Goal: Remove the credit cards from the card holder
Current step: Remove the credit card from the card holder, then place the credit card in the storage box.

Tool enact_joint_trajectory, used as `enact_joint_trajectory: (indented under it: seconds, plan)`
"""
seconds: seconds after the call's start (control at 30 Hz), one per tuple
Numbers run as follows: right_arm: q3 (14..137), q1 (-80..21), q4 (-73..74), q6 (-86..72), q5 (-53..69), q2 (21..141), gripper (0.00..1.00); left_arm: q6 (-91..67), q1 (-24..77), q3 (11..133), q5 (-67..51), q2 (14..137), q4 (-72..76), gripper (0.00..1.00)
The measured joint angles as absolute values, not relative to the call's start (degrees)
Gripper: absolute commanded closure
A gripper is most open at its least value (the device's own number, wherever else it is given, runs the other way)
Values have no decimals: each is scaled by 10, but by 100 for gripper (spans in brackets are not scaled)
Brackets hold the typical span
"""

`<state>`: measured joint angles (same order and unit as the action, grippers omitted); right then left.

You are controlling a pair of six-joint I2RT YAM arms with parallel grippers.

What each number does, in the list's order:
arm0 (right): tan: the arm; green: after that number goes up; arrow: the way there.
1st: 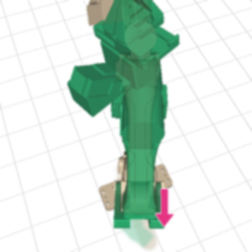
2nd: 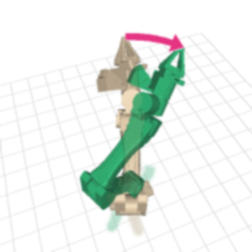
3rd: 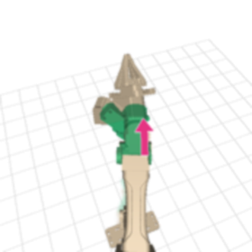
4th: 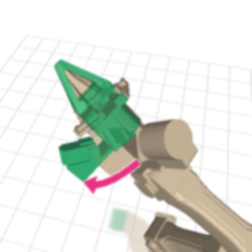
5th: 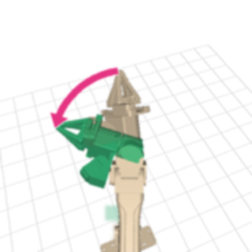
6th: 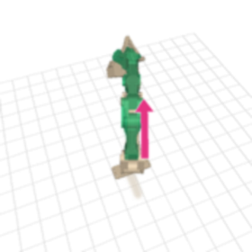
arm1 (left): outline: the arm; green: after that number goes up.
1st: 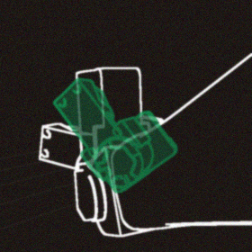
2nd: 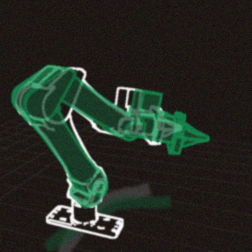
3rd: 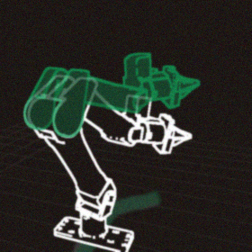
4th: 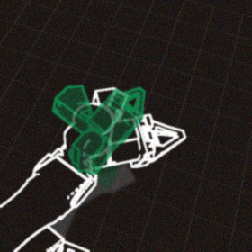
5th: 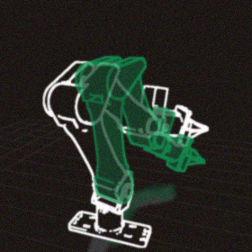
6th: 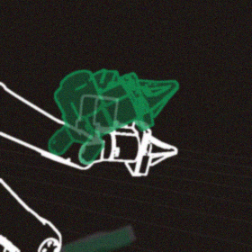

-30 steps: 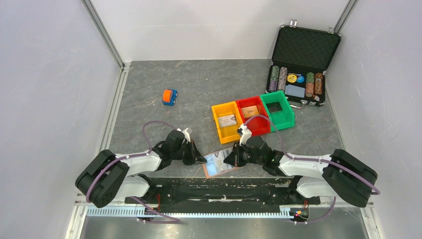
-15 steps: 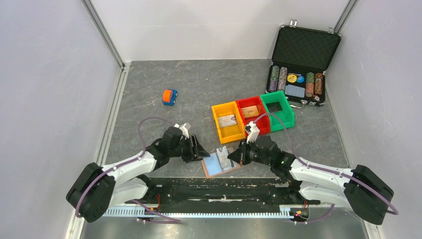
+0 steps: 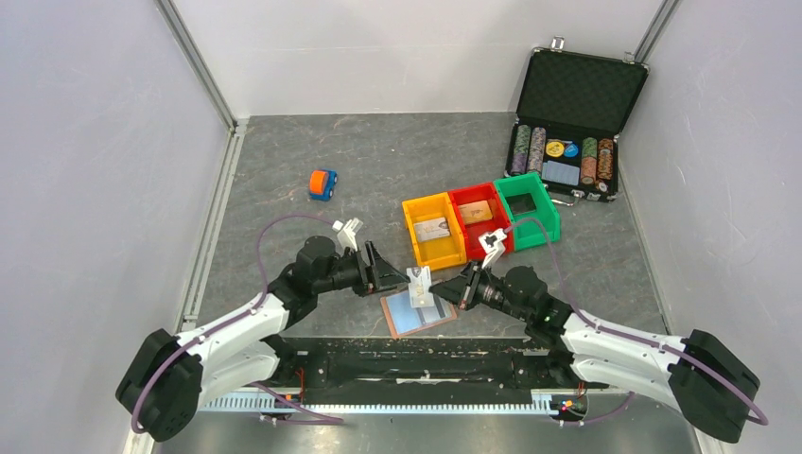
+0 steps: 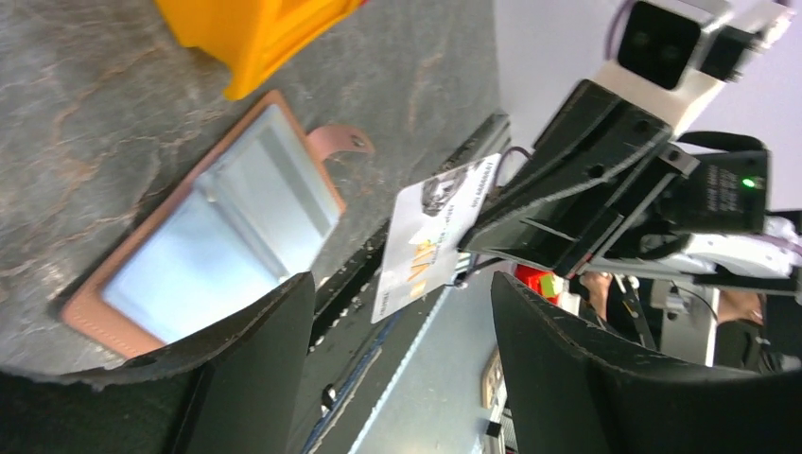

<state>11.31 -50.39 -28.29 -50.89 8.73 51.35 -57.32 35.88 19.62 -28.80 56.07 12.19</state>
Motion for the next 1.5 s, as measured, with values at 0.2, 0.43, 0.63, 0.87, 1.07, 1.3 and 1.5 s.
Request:
enact_joint_trajectory:
  seconds: [0.2, 0.43, 0.63, 0.87, 1.07, 1.3, 1.5]
  plan:
    - [86, -504, -330, -546, 80, 494, 100, -611, 368, 191, -320, 574, 205, 27]
    - [76, -504, -373, -571, 77, 488, 100, -632, 385, 191, -336, 620, 269, 39]
    - [57, -504, -404, -595, 76, 489, 100, -654, 410, 191, -336, 649, 313, 89]
    - [64, -498, -384, -539, 86, 482, 69, -664, 414, 190, -340, 652, 344, 98]
    - [167, -409, -217, -374, 186, 464, 56, -639, 414, 195, -365, 632, 292, 98]
    - [285, -323, -123, -255, 375, 495, 54, -575, 414, 228, -426, 615, 219, 98]
    - [311, -322, -88, -228, 484, 560, 57, -553, 414, 236, -457, 615, 194, 98]
